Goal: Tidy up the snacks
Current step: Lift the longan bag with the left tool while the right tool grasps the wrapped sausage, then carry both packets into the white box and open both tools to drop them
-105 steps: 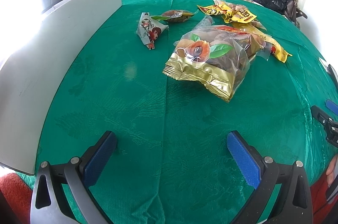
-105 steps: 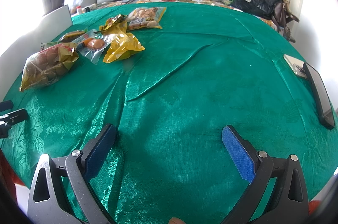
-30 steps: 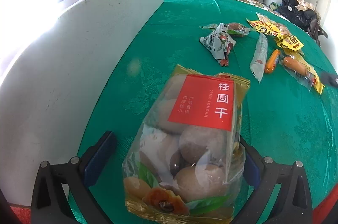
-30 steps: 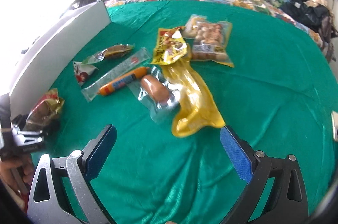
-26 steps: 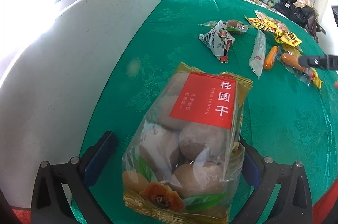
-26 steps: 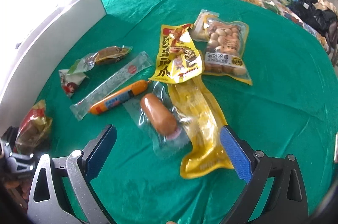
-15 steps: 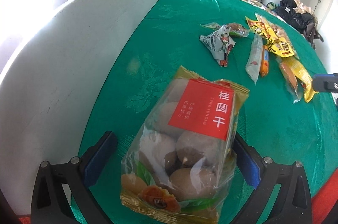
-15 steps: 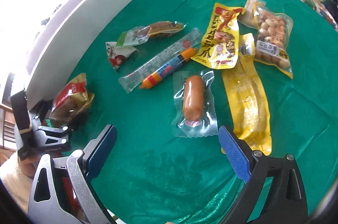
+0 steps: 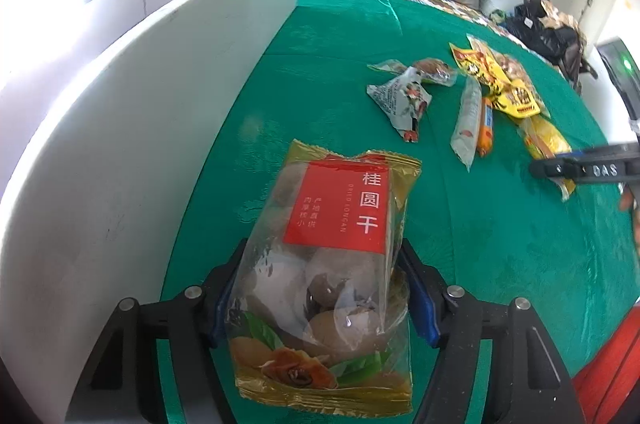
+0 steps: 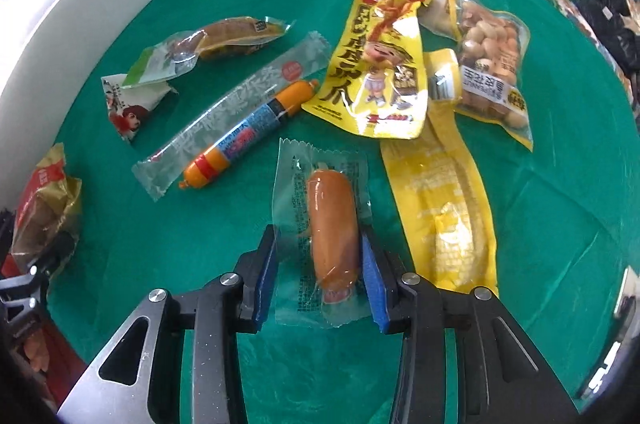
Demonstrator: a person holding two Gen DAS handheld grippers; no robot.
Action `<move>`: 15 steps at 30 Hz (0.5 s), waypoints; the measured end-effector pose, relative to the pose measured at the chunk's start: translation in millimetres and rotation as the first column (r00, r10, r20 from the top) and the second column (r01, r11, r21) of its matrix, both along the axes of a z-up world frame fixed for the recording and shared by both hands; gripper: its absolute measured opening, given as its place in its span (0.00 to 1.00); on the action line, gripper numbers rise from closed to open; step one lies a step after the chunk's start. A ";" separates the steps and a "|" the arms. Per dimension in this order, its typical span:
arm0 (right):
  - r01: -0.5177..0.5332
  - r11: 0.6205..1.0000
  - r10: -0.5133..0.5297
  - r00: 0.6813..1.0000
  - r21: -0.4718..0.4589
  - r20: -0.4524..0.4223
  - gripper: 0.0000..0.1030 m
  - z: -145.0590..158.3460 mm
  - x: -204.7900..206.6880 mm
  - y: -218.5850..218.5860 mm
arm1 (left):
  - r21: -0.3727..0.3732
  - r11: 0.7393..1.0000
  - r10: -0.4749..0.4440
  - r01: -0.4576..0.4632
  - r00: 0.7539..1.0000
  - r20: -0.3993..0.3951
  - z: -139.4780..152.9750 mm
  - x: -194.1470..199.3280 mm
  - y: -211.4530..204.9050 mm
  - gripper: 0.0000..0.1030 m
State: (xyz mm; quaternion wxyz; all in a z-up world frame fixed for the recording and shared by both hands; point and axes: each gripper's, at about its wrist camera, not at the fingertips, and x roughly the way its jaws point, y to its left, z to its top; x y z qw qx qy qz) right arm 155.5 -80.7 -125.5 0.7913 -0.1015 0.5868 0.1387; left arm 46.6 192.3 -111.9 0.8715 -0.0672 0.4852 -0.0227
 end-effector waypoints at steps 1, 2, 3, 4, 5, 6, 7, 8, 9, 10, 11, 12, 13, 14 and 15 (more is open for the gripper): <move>0.017 0.999 -0.017 1.000 0.046 -0.005 0.39 5.4 -4.6 -6.7 | -0.022 1.000 0.010 -0.010 1.000 -0.001 0.9 -0.4 3.8 0.64; 0.037 0.994 -0.036 0.999 0.104 -0.010 0.39 11.3 -9.7 -14.3 | -0.040 0.999 0.016 -0.016 1.000 -0.002 1.6 -0.6 6.2 0.64; 0.057 0.985 -0.055 0.998 0.164 -0.016 0.39 16.7 -14.7 -21.0 | -0.060 0.998 0.019 -0.019 1.000 -0.003 3.0 -1.1 8.6 0.64; 0.077 0.972 -0.073 0.997 0.222 -0.024 0.39 21.4 -20.9 -28.9 | -0.081 0.997 0.021 -0.021 1.000 0.001 4.8 -2.1 11.4 0.64; 0.091 0.961 -0.087 0.996 0.261 -0.030 0.39 24.3 -27.3 -33.6 | -0.097 0.995 0.021 -0.020 1.000 0.007 7.0 -3.4 13.4 0.63; 0.104 0.952 -0.098 0.995 0.287 -0.035 0.39 26.1 -34.6 -37.8 | -0.107 0.994 0.020 -0.019 1.000 0.012 8.7 -4.2 14.5 0.63; 0.113 0.946 -0.106 0.994 0.303 -0.040 0.39 26.9 -42.0 -39.1 | -0.118 0.993 0.019 -0.016 1.000 0.020 11.2 -5.5 15.0 0.63; 0.123 0.939 -0.114 0.992 0.322 -0.047 0.39 27.0 -50.4 -42.1 | -0.127 0.992 0.016 -0.013 1.000 0.026 13.2 -6.7 15.2 0.63; 0.132 0.931 -0.122 0.991 0.340 -0.053 0.39 25.2 -59.0 -44.4 | -0.139 0.990 0.007 -0.002 0.999 0.033 16.2 -8.9 14.5 0.63; 0.146 0.920 -0.132 0.989 0.363 -0.062 0.39 24.3 -66.2 -46.6 | -0.144 0.989 -0.003 0.009 0.999 0.038 18.1 -11.0 13.5 0.63; 0.160 0.905 -0.143 0.987 0.394 -0.072 0.39 23.8 -74.2 -48.4 | -0.146 0.989 -0.018 0.024 0.999 0.045 21.0 -14.0 11.9 0.63; 0.173 0.885 -0.153 0.985 0.432 -0.082 0.39 24.2 -90.1 -40.8 | -0.142 0.989 -0.032 0.040 0.998 0.054 23.9 -17.2 10.1 0.63; 0.187 0.861 -0.163 0.982 0.472 -0.093 0.39 24.8 -98.4 -42.7 | -0.136 0.989 -0.048 0.056 0.997 0.064 27.0 -20.7 7.8 0.63; 0.199 0.841 -0.171 0.980 0.504 -0.101 0.39 25.7 -105.9 -44.3 | -0.132 0.989 -0.060 0.069 0.996 0.071 29.7 -22.9 5.7 0.63; 0.206 0.826 -0.177 0.979 0.525 -0.104 0.39 25.5 -110.0 -43.4 | -0.131 0.988 -0.071 0.081 0.994 0.079 32.3 -25.8 3.4 0.63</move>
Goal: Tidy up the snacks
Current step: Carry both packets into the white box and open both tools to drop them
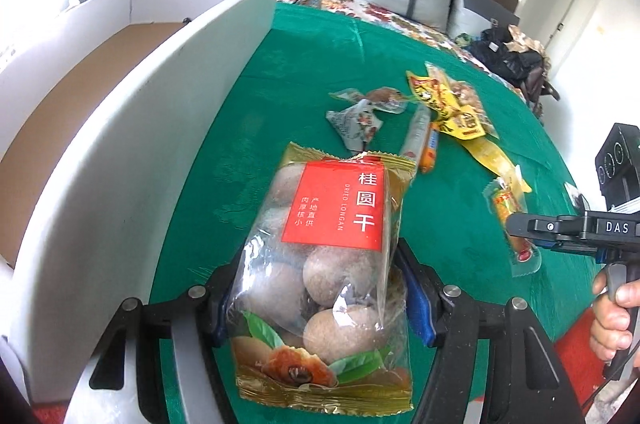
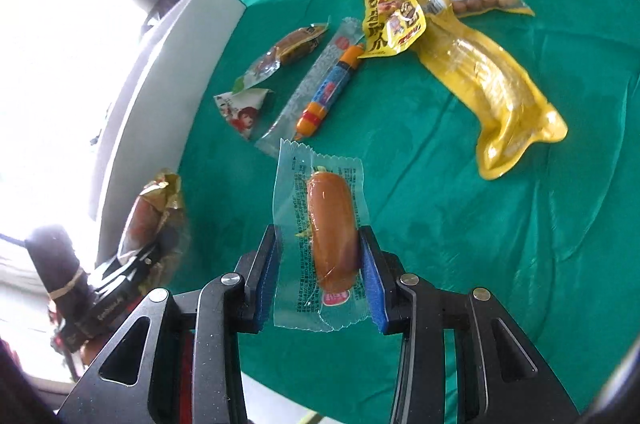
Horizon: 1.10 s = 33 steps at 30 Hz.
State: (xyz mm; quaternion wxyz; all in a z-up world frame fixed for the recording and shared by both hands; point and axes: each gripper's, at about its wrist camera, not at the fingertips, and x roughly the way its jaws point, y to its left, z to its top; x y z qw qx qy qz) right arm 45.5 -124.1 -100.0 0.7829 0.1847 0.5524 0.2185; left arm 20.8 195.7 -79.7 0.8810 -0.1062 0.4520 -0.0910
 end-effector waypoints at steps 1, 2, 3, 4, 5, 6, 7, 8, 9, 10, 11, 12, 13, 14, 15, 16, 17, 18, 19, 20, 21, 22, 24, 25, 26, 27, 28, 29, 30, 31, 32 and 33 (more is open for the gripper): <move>0.008 1.000 -0.008 1.000 0.022 0.002 0.39 1.3 -6.7 -0.5 | -0.002 1.000 -0.006 0.006 1.000 0.005 2.1 -1.9 -1.5 0.63; 0.014 0.999 -0.014 1.000 0.037 0.007 0.39 2.2 -12.9 -0.7 | -0.004 1.000 -0.012 0.012 1.000 0.011 4.2 -3.8 -3.3 0.63; 0.020 0.999 -0.021 1.000 0.048 0.012 0.39 3.1 -19.0 -1.3 | -0.003 1.000 -0.015 0.016 1.000 0.015 5.4 -5.1 -4.9 0.63; 0.026 0.998 -0.026 1.000 0.057 0.014 0.39 3.1 -21.9 -1.8 | 0.001 1.000 -0.021 0.021 1.000 0.021 7.6 -6.9 -6.9 0.63; 0.030 0.997 -0.031 0.999 0.068 0.014 0.39 2.4 -25.0 -2.0 | 0.005 1.000 -0.026 0.026 0.999 0.028 9.5 -8.1 -8.8 0.63; 0.033 0.996 -0.034 0.999 0.077 0.014 0.39 0.0 -21.9 -0.7 | 0.008 1.000 -0.029 0.029 0.999 0.033 10.7 -9.6 -9.9 0.63; 0.033 0.996 -0.034 0.999 0.083 0.018 0.39 -1.8 -22.1 3.4 | 0.011 0.999 -0.032 0.032 0.999 0.038 11.9 -10.8 -11.3 0.63; 0.031 0.996 -0.033 0.999 0.086 0.024 0.39 -0.7 -23.2 3.7 | 0.013 0.999 -0.033 0.032 0.999 0.039 12.3 -11.8 -12.6 0.63; 0.029 0.996 -0.031 0.999 0.084 0.031 0.39 0.7 -24.5 3.4 | 0.014 0.999 -0.033 0.032 0.999 0.038 12.2 -11.1 -13.2 0.63; 0.027 0.996 -0.030 0.999 0.080 0.039 0.39 2.6 -24.2 7.3 | 0.015 0.999 -0.032 0.031 0.999 0.039 12.4 -11.4 -13.2 0.63; 0.027 0.997 -0.031 0.998 0.079 0.047 0.39 4.6 -28.0 6.3 | 0.021 0.999 -0.029 0.028 0.999 0.043 13.4 -12.2 -13.2 0.63; 0.029 0.996 -0.034 0.998 0.080 0.051 0.39 4.8 -24.9 5.6 | 0.025 0.999 -0.026 0.025 0.999 0.047 13.9 -14.3 -12.3 0.63; 0.034 0.996 -0.038 0.998 0.085 0.053 0.39 5.6 -27.4 3.7 | 0.031 0.999 -0.022 0.021 0.998 0.051 15.0 -15.4 -12.1 0.63; 0.039 0.995 -0.044 0.998 0.091 0.053 0.39 4.5 -24.6 3.2 | 0.035 0.999 -0.019 0.017 0.998 0.055 15.8 -16.4 -11.7 0.63; 0.045 0.994 -0.050 0.997 0.098 0.054 0.39 4.5 -26.2 0.9 | 0.039 0.999 -0.017 0.015 0.998 0.056 15.4 -17.5 -11.3 0.63; 0.050 0.994 -0.056 0.997 0.102 0.055 0.39 3.8 -26.4 -1.7 | 0.044 0.999 -0.015 0.012 0.998 0.056 15.4 -18.0 -11.0 0.63; 0.054 0.993 -0.060 0.997 0.103 0.054 0.39 1.9 -24.2 -2.6 | 0.049 0.999 -0.012 0.009 0.998 0.056 15.6 -18.7 -10.6 0.63; 0.058 0.993 -0.063 0.997 0.102 0.052 0.39 0.1 -22.7 -3.9 | 0.056 0.998 -0.009 0.006 0.998 0.056 15.5 -19.0 -11.2 0.63; 0.061 0.993 -0.066 0.997 0.100 0.048 0.39 -2.0 -22.1 -5.6 | 0.063 0.998 -0.009 0.005 0.998 0.056 15.4 -19.0 -11.5 0.63; 0.064 0.993 -0.069 0.997 0.097 0.044 0.39 -3.5 -23.5 -6.9 | 0.068 0.998 -0.009 0.005 0.998 0.057 15.2 -18.7 -12.2 0.63; 0.066 0.993 -0.070 0.997 0.093 0.040 0.39 -4.0 -24.0 -7.9 | 0.074 0.997 -0.011 0.006 0.998 0.058 14.8 -18.2 -13.2 0.63; 0.067 0.994 -0.071 0.997 0.090 0.037 0.39 -6.2 -18.9 -6.5 | 0.082 0.997 -0.013 0.008 0.998 0.059 14.7 -17.8 -14.3 0.63; 0.068 0.994 -0.072 0.997 0.087 0.035 0.39 -6.5 -19.3 -5.9 | 0.098 0.995 -0.017 0.011 0.998 0.059 14.2 -17.9 -15.9 0.63; 0.068 0.994 -0.072 0.997 0.087 0.036 0.39 -6.1 -19.3 -5.3 | 0.105 0.994 -0.018 0.012 0.998 0.058 13.7 -17.9 -16.3 0.63; 0.068 0.994 -0.071 0.997 0.087 0.036 0.39 -5.8 -19.0 -4.1 | 0.109 0.994 -0.019 0.013 0.998 0.056 13.5 -17.7 -16.4 0.63; 0.066 0.994 -0.070 0.997 0.086 0.037 0.39 -6.7 -17.1 -2.6 | 0.112 0.994 -0.020 0.013 0.998 0.055 13.3 -17.2 -16.4 0.63; 0.065 0.994 -0.068 0.997 0.083 0.037 0.39 -6.9 -16.4 -0.6 | 0.114 0.993 -0.020 0.014 0.998 0.054 13.0 -17.0 -16.1 0.63; 0.062 0.995 -0.064 0.997 0.080 0.035 0.39 -7.3 -16.1 1.3 | 0.117 0.993 -0.020 0.014 0.998 0.054 13.0 -16.8 -15.7 0.63; 0.058 0.995 -0.060 0.998 0.077 0.034 0.39 -8.1 -15.9 3.3 | 0.119 0.993 -0.020 0.014 0.998 0.054 13.2 -16.5 -15.9 0.63; 0.053 0.996 -0.055 0.998 0.072 0.033 0.39 -8.9 -16.0 5.9 | 0.121 0.993 -0.020 0.013 0.998 0.054 13.5 -16.7 -15.6 0.63; 0.046 0.997 -0.049 0.998 0.066 0.032 0.39 -9.5 -16.1 8.6 | 0.121 0.993 -0.020 0.013 0.998 0.053 13.9 -16.9 -15.1 0.63; 0.040 0.997 -0.042 0.999 0.060 0.031 0.39 -10.1 -16.2 10.5 | 0.117 0.993 -0.020 0.013 0.998 0.052 14.2 -17.1 -14.8 0.63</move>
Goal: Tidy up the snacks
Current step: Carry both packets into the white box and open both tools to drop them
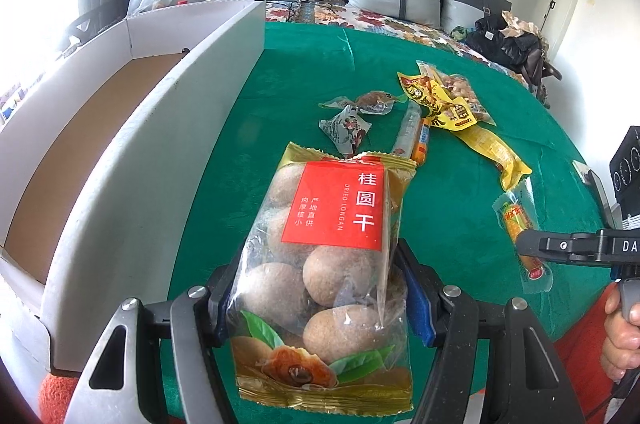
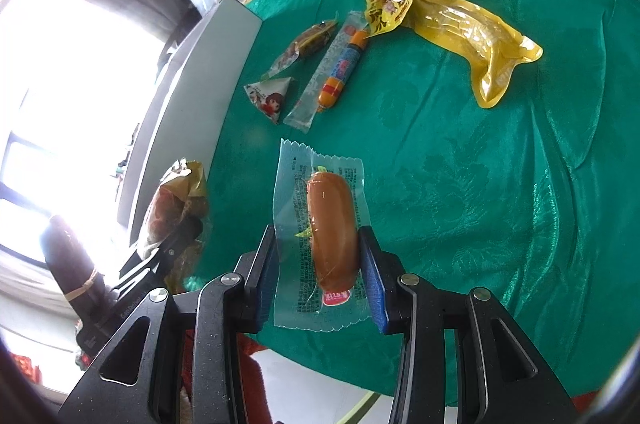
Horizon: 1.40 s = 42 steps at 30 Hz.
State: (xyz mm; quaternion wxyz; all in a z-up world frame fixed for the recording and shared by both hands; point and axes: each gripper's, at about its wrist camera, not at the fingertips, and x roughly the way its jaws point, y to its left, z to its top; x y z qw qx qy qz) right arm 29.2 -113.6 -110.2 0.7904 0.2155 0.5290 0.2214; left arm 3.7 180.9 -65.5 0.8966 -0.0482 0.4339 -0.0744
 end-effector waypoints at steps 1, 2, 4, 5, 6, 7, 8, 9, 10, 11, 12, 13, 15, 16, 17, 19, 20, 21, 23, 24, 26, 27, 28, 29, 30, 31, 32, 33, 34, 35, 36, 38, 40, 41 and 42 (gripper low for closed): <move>-0.006 1.000 0.006 1.000 -0.006 -0.001 0.39 -1.1 -0.1 2.2 | -0.012 1.000 0.000 0.000 1.000 -0.004 1.2 -0.4 0.7 0.63; -0.011 1.000 0.011 1.000 -0.009 -0.004 0.39 -2.0 0.1 4.2 | -0.037 0.999 0.000 -0.001 1.000 -0.014 3.4 -0.8 2.5 0.63; -0.019 1.000 0.019 1.000 -0.011 -0.010 0.39 -0.9 2.1 8.3 | -0.187 0.982 0.005 -0.011 0.999 -0.037 15.6 -3.0 15.0 0.63; -0.024 1.000 0.024 1.000 -0.012 -0.009 0.39 2.2 4.3 11.3 | -0.263 0.965 0.007 -0.016 0.999 -0.036 24.5 -4.8 23.3 0.63; -0.031 0.999 0.031 1.000 -0.014 -0.004 0.39 7.9 7.5 15.9 | -0.325 0.945 0.018 -0.024 1.000 -0.021 38.6 -5.9 35.2 0.63; -0.040 0.999 0.040 0.999 -0.013 0.004 0.39 14.1 10.9 21.2 | -0.342 0.939 0.034 -0.031 0.999 0.001 51.5 -6.8 44.6 0.63; -0.054 0.998 0.055 0.998 -0.009 0.019 0.39 24.7 16.0 30.1 | -0.339 0.939 0.063 -0.048 0.997 0.033 67.5 -7.0 58.3 0.63; -0.073 0.997 0.073 0.997 -0.002 0.038 0.39 37.0 21.6 41.4 | -0.326 0.942 0.100 -0.075 0.993 0.061 81.3 -6.7 73.2 0.63; -0.094 0.996 0.093 0.994 0.007 0.059 0.39 50.4 27.6 54.5 | -0.311 0.945 0.133 -0.102 0.988 0.079 91.0 -6.1 86.7 0.63; -0.119 0.993 0.117 0.989 0.020 0.087 0.39 66.3 33.8 71.5 | -0.280 0.948 0.182 -0.148 0.978 0.100 101.6 -3.5 107.5 0.63; -0.149 0.988 0.144 0.983 0.035 0.116 0.39 82.0 39.5 90.5 | -0.254 0.949 0.218 -0.186 0.970 0.105 106.3 -0.7 122.8 0.63; -0.182 0.982 0.174 0.974 0.049 0.145 0.39 97.2 44.8 111.2 | -0.216 0.944 0.275 -0.250 0.956 0.096 108.9 4.6 145.7 0.64; -0.248 0.966 0.231 0.954 0.074 0.192 0.39 123.7 54.4 155.9 | -0.162 0.928 0.350 -0.334 0.934 0.078 105.6 12.0 179.8 0.65; -0.279 0.956 0.256 0.944 0.087 0.208 0.40 132.8 57.8 178.6 | -0.110 0.916 0.394 -0.386 0.917 0.060 100.9 16.9 198.3 0.67; -0.310 0.946 0.283 0.933 0.095 0.225 0.40 141.2 61.8 204.0 | -0.076 0.908 0.417 -0.413 0.908 0.045 95.7 19.8 209.3 0.68; -0.348 0.935 0.322 0.914 0.071 0.246 0.47 148.0 66.6 244.4 | -0.038 0.897 0.442 -0.441 0.897 -0.001 82.3 22.4 231.0 0.73; -0.362 0.931 0.340 0.910 0.054 0.239 0.54 147.6 69.4 262.1 | -0.025 0.892 0.452 -0.452 0.892 -0.018 75.7 21.3 236.4 0.75; -0.368 0.929 0.348 0.909 0.047 0.231 0.66 145.8 71.6 274.9 | -0.015 0.889 0.457 -0.458 0.889 -0.024 72.1 19.7 236.3 0.75; -0.364 0.931 0.347 0.908 0.035 0.234 0.66 142.2 71.8 279.9 | 0.017 0.882 0.471 -0.470 0.882 -0.011 69.3 11.6 234.2 0.76; -0.364 0.931 0.346 0.907 0.032 0.240 0.66 139.8 70.1 277.5 | 0.023 0.880 0.475 -0.475 0.880 0.000 69.8 7.2 230.1 0.76; -0.353 0.935 0.340 0.906 0.010 0.254 0.66 131.6 66.4 258.2 | 0.002 0.878 0.478 -0.478 0.878 0.030 74.2 4.1 223.1 0.76; -0.341 0.940 0.335 0.907 -0.022 0.256 0.67 125.2 65.7 243.9 | -0.021 0.882 0.471 -0.470 0.881 0.036 74.5 5.8 217.1 0.76; -0.328 0.943 0.333 0.909 -0.060 0.252 0.67 115.0 65.7 229.6 | -0.054 0.894 0.447 -0.445 0.894 0.038 74.3 8.1 208.2 0.76; -0.310 0.944 0.330 0.911 -0.116 0.249 0.67 101.0 63.0 210.8 | -0.069 0.906 0.421 -0.418 0.906 0.036 75.4 13.8 196.9 0.76; -0.288 0.942 0.324 0.913 -0.171 0.247 0.67 89.9 59.9 189.6 | -0.065 0.919 0.392 -0.389 0.919 0.037 76.6 20.9 184.7 0.76; -0.255 0.936 0.313 0.918 -0.244 0.243 0.67 72.7 56.3 165.9 | -0.043 0.933 0.359 -0.357 0.932 0.048 77.5 25.9 169.9 0.76; -0.223 0.926 0.300 0.925 -0.306 0.235 0.67 56.7 53.7 143.2 | 0.014 0.947 0.318 -0.320 0.946 0.065 74.9 32.2 151.8 0.78; -0.187 0.912 0.280 0.934 -0.365 0.221 0.67 40.3 51.1 117.3 | 0.082 0.952 0.290 -0.294 0.955 0.066 70.7 39.4 139.9 0.79; -0.151 0.898 0.254 0.945 -0.414 0.206 0.67 24.2 46.9 90.2 | 0.175 0.951 0.251 -0.256 0.967 0.051 62.4 47.5 121.6 0.79; -0.109 0.884 0.218 0.956 -0.454 0.194 0.67 10.1 43.0 60.3 | 0.233 0.946 0.222 -0.225 0.974 0.040 56.3 51.9 110.0 0.79; -0.064 0.874 0.177 0.965 -0.481 0.192 0.67 0.0 38.1 31.2 | 0.282 0.940 0.189 -0.192 0.981 0.039 52.7 54.7 97.2 0.79; 0.041 0.853 0.083 0.973 -0.521 0.213 0.67 -14.2 26.4 -27.3 | 0.320 0.935 0.142 -0.151 0.989 0.049 52.3 55.4 72.4 0.79; 0.157 0.813 -0.016 0.969 -0.560 0.247 0.67 -21.2 16.9 -79.7 | 0.340 0.933 0.110 -0.121 0.993 0.052 52.4 55.7 49.1 0.79; 0.203 0.791 -0.057 0.963 -0.577 0.262 0.67 -22.0 14.8 -98.3 | 0.361 0.926 0.097 -0.112 0.994 0.058 51.7 54.9 39.2 0.79; 0.246 0.766 -0.094 0.957 -0.593 0.276 0.67 -22.1 14.1 -114.4 | 0.369 0.924 0.090 -0.105 0.994 0.059 51.2 54.7 30.3 0.79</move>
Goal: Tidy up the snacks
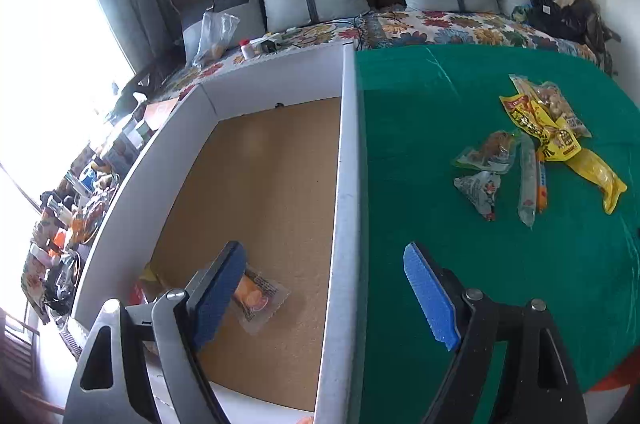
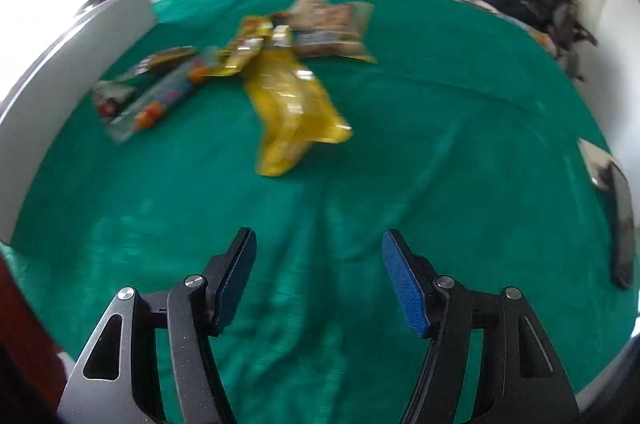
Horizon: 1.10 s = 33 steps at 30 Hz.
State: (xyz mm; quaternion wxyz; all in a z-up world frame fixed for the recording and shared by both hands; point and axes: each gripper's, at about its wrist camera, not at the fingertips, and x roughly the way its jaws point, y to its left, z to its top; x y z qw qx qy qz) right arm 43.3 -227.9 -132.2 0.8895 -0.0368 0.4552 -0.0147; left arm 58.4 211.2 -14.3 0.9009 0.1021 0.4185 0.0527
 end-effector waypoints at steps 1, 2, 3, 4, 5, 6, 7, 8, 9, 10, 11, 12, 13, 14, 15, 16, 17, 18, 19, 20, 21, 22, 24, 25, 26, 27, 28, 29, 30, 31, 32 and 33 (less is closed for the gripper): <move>0.045 0.999 -0.045 0.999 -0.022 0.011 0.67 -1.6 0.0 -16.8 | -0.013 1.000 -0.005 0.005 1.000 -0.005 -1.0 -0.1 -8.2 0.79; 0.077 0.996 -0.076 0.997 -0.033 0.017 0.67 -1.8 2.1 -27.9 | -0.028 1.000 -0.006 0.006 1.000 -0.008 -0.9 -2.1 -12.8 0.79; 0.104 0.994 -0.103 0.994 -0.039 0.023 0.67 -0.7 4.8 -35.1 | -0.041 0.999 -0.006 0.006 1.000 -0.011 -0.8 -2.3 -18.9 0.79; 0.125 0.991 -0.124 0.992 -0.042 0.028 0.67 -0.8 7.7 -41.6 | -0.044 0.999 -0.006 0.006 1.000 -0.010 0.1 -3.8 -23.6 0.79; 0.139 0.990 -0.137 0.990 -0.038 0.035 0.67 -0.5 10.4 -45.3 | -0.042 0.999 -0.005 0.005 1.000 -0.010 0.5 -4.1 -27.2 0.79; 0.151 0.988 -0.150 0.988 -0.038 0.041 0.71 0.1 13.7 -47.7 | -0.040 0.999 -0.003 0.002 1.000 -0.012 0.7 -4.9 -26.7 0.79; 0.162 0.986 -0.161 0.986 -0.042 0.042 0.75 0.5 17.0 -48.9 | -0.039 0.999 0.000 -0.001 1.000 -0.018 0.1 -4.8 -26.9 0.79; 0.169 0.985 -0.168 0.985 -0.039 0.044 0.77 0.0 23.5 -51.2 | -0.042 0.999 0.007 -0.008 1.000 -0.021 0.1 -5.5 -24.6 0.79; 0.173 0.984 -0.171 0.984 -0.032 0.043 0.80 -0.5 30.6 -52.9 | -0.049 0.999 0.024 -0.024 1.000 -0.013 2.4 -7.2 -21.9 0.79; 0.175 0.984 -0.174 0.984 -0.022 0.039 0.83 -1.5 36.5 -52.1 | -0.049 0.997 0.056 -0.055 0.998 0.018 7.9 -11.2 -18.4 0.79; 0.178 0.984 -0.178 0.983 -0.007 0.036 0.84 -1.7 40.3 -55.5 | -0.037 0.995 0.092 -0.090 0.994 0.063 15.6 -17.2 -15.8 0.79; 0.181 0.983 -0.182 0.983 0.014 0.030 0.87 -1.8 38.9 -61.3 | -0.017 0.993 0.120 -0.118 0.985 0.121 25.3 -25.1 -15.8 0.79; 0.187 0.982 -0.188 0.982 0.041 0.024 0.89 -2.6 42.8 -66.1 | -0.001 0.991 0.134 -0.136 0.974 0.184 37.4 -33.6 -17.8 0.81; 0.190 0.981 -0.191 0.981 0.047 0.027 0.91 -2.8 46.7 -68.4 | 0.001 0.990 0.137 -0.141 0.964 0.229 46.7 -40.7 -21.0 0.88; 0.186 0.982 -0.187 0.982 0.041 0.034 0.94 -4.7 45.9 -70.1 | -0.009 0.991 0.130 -0.133 0.951 0.279 56.5 -49.8 -26.6 0.92; 0.183 0.982 -0.186 0.982 0.050 0.046 0.95 -6.8 45.9 -71.9 | -0.028 0.993 0.116 -0.113 0.941 0.319 64.1 -58.0 -32.3 1.00; 0.182 0.982 -0.185 0.981 0.058 0.053 0.96 -7.8 45.7 -73.1 | -0.049 0.995 0.100 -0.089 0.932 0.347 69.7 -63.9 -39.4 1.00; 0.182 0.982 -0.185 0.981 0.053 0.052 0.96 -8.1 46.1 -72.2 | -0.079 0.995 0.082 -0.057 0.926 0.369 72.3 -69.9 -47.8 1.00; 0.183 0.982 -0.186 0.981 0.049 0.052 0.96 -8.0 46.6 -71.4 | -0.105 0.994 0.065 -0.028 0.927 0.369 71.1 -71.5 -57.0 1.00; 0.185 0.981 -0.188 0.981 0.053 0.050 0.97 -7.9 48.7 -71.3 | -0.145 0.989 0.044 0.008 0.936 0.350 66.3 -71.7 -66.7 1.00; 0.184 0.981 -0.187 0.981 0.054 0.047 0.98 -7.5 51.5 -72.0 | -0.185 0.982 0.021 0.040 0.947 0.321 57.9 -69.1 -76.9 1.00; 0.180 0.982 -0.182 0.982 0.052 0.043 0.98 -7.0 56.9 -73.2 | -0.232 0.970 -0.012 0.076 0.963 0.269 45.3 -63.7 -88.3 1.00; 0.173 0.984 -0.175 0.984 0.051 0.027 0.98 -5.4 71.3 -79.3 | -0.289 0.950 -0.087 0.117 0.990 0.113 11.1 -45.0 -113.3 1.00; 0.178 0.983 -0.180 0.983 0.054 0.033 0.98 -5.2 78.0 -83.0 | -0.298 0.946 -0.119 0.126 0.992 0.041 -8.3 -36.5 -124.9 1.00; 0.177 0.983 -0.179 0.983 0.057 0.048 0.98 -6.6 82.8 -85.3 | -0.296 0.945 -0.146 0.137 0.989 -0.008 -26.7 -28.8 -135.8 1.00; 0.174 0.983 -0.177 0.983 0.065 0.047 1.00 -7.3 85.5 -86.6 | -0.286 0.948 -0.159 0.140 0.986 -0.043 -43.3 -20.3 -144.5 1.00; 0.167 0.984 -0.170 0.984 0.064 0.047 1.00 -7.5 86.2 -87.1 | -0.275 0.953 -0.155 0.128 0.985 -0.077 -58.8 -10.4 -149.4 1.00; 0.164 0.984 -0.167 0.985 0.066 0.047 1.00 -7.6 85.0 -87.3 | -0.275 0.955 -0.143 0.110 0.984 -0.104 -70.6 -2.4 -153.5 1.00; 0.164 0.984 -0.167 0.985 0.066 0.048 1.00 -7.3 83.7 -87.2 | -0.284 0.955 -0.125 0.086 0.985 -0.121 -79.9 5.0 -153.4 1.00; 0.164 0.985 -0.167 0.985 0.063 0.047 1.00 -7.3 83.0 -86.6 | -0.293 0.954 -0.105 0.064 0.986 -0.126 -86.7 9.9 -152.4 1.00; 0.164 0.984 -0.167 0.985 0.064 0.047 1.00 -7.3 82.3 -86.3 | -0.297 0.954 -0.088 0.047 0.988 -0.127 -93.2 15.9 -150.5 1.00; 0.164 0.985 -0.167 0.985 0.062 0.047 1.00 -7.5 82.7 -85.7 | -0.295 0.955 -0.079 0.037 0.988 -0.130 -97.8 20.2 -150.9 1.00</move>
